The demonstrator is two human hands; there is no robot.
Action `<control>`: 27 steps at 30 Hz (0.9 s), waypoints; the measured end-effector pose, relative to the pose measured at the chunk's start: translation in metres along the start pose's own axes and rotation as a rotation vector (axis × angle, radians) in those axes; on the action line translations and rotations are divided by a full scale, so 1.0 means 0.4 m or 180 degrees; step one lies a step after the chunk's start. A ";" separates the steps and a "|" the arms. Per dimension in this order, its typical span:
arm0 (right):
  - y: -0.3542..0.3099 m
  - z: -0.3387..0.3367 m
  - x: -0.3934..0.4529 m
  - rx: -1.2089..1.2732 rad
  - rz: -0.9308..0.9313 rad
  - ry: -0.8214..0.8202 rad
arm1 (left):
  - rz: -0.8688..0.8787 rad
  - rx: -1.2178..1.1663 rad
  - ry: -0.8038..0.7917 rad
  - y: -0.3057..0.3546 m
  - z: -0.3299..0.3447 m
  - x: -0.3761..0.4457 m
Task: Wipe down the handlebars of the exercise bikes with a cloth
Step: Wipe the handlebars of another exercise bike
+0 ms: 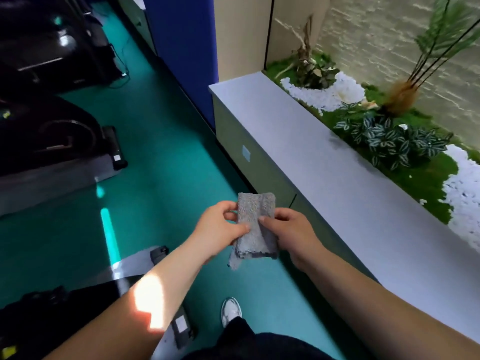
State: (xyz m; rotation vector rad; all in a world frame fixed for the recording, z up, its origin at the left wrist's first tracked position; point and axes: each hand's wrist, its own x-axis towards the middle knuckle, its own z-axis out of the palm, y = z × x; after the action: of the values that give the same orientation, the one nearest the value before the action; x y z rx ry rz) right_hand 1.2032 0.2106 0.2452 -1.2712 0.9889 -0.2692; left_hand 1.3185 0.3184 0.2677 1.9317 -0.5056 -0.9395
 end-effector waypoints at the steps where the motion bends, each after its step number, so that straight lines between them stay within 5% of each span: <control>1: -0.010 0.021 0.025 -0.0178 -0.0067 0.0124 | 0.0106 0.0375 0.0351 0.003 -0.010 0.024; 3: -0.035 0.068 0.069 -0.0390 -0.0200 0.0241 | 0.0487 0.0870 0.0964 0.013 -0.032 0.059; 6: -0.083 0.130 0.126 -0.0125 -0.0156 0.0122 | 0.1082 0.1525 0.1245 0.024 -0.067 0.103; 14: -0.182 0.238 0.276 0.0900 0.0686 -0.1284 | 0.1511 0.2167 0.1516 0.009 -0.142 0.203; 20: -0.264 0.264 0.478 0.0267 0.0478 -0.1690 | 0.0784 0.0678 0.0903 0.072 -0.189 0.325; 24: -0.326 0.280 0.622 -0.0535 0.0274 -0.1901 | 0.0443 -0.0033 0.1767 0.120 -0.246 0.460; 27: -0.380 0.302 0.718 -0.1313 -0.0174 -0.2317 | 0.0200 0.0371 0.2065 0.157 -0.307 0.554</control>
State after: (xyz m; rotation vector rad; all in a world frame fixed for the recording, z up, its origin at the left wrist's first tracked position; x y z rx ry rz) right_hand 1.5107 0.0508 0.2410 -1.6025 0.3844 0.3636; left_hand 1.5547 0.2069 0.2684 2.1666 -0.2361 -0.2093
